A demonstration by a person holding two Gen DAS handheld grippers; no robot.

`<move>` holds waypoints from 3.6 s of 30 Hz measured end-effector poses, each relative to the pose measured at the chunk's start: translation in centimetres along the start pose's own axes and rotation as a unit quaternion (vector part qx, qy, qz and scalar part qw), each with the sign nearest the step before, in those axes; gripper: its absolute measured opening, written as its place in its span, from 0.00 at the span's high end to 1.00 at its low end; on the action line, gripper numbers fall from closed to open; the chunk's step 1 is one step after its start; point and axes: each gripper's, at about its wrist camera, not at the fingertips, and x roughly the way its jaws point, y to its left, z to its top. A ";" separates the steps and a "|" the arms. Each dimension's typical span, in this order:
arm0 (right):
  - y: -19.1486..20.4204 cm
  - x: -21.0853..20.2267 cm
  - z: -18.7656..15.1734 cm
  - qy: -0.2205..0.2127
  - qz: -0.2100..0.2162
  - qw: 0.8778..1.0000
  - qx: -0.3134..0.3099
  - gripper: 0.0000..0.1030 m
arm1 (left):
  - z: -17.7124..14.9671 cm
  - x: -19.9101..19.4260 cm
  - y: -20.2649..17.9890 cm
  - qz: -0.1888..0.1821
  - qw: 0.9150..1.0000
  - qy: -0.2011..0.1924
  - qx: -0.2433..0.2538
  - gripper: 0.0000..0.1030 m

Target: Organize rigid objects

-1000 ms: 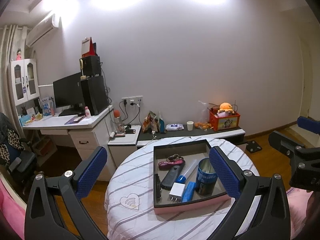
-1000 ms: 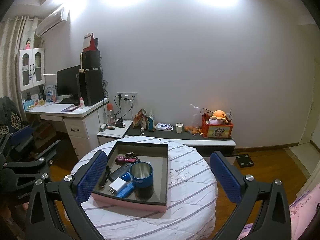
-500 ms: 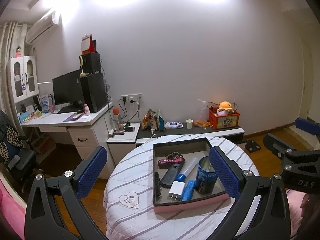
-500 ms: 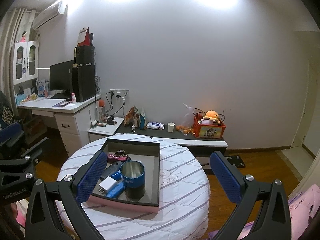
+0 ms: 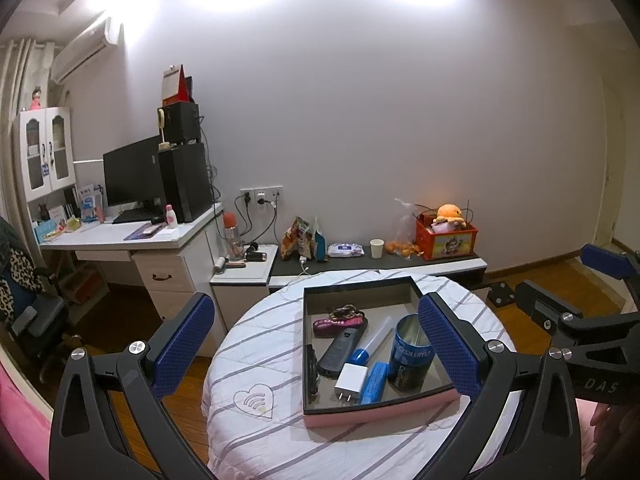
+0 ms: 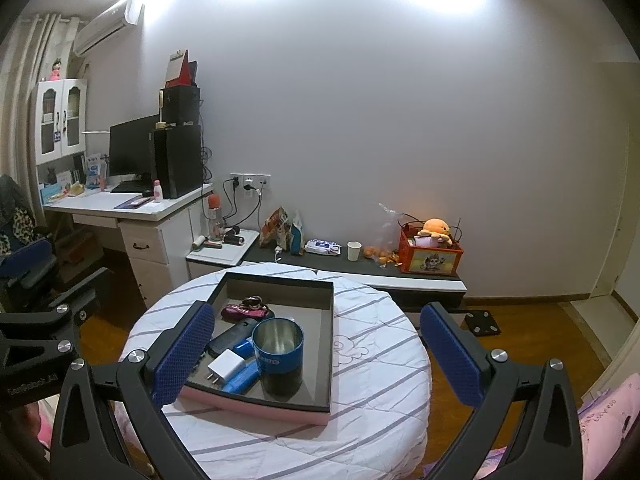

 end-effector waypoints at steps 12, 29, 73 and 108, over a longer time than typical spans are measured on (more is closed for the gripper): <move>0.1 0.7 0.3 0.002 -0.002 1.000 0.002 0.00 | 0.6 0.9 0.2 0.009 1.000 0.000 -0.004 0.00; 0.0 1.7 0.8 -0.001 0.000 1.000 0.004 0.00 | 1.0 2.0 0.2 0.009 1.000 -0.005 -0.012 0.00; 0.5 2.6 0.4 0.023 0.002 1.000 -0.004 0.00 | 0.3 3.1 -0.1 -0.001 1.000 0.010 -0.008 0.00; -1.8 3.6 -0.4 0.034 0.005 0.999 0.012 0.00 | 0.5 3.9 -1.8 0.003 1.000 0.024 0.008 0.00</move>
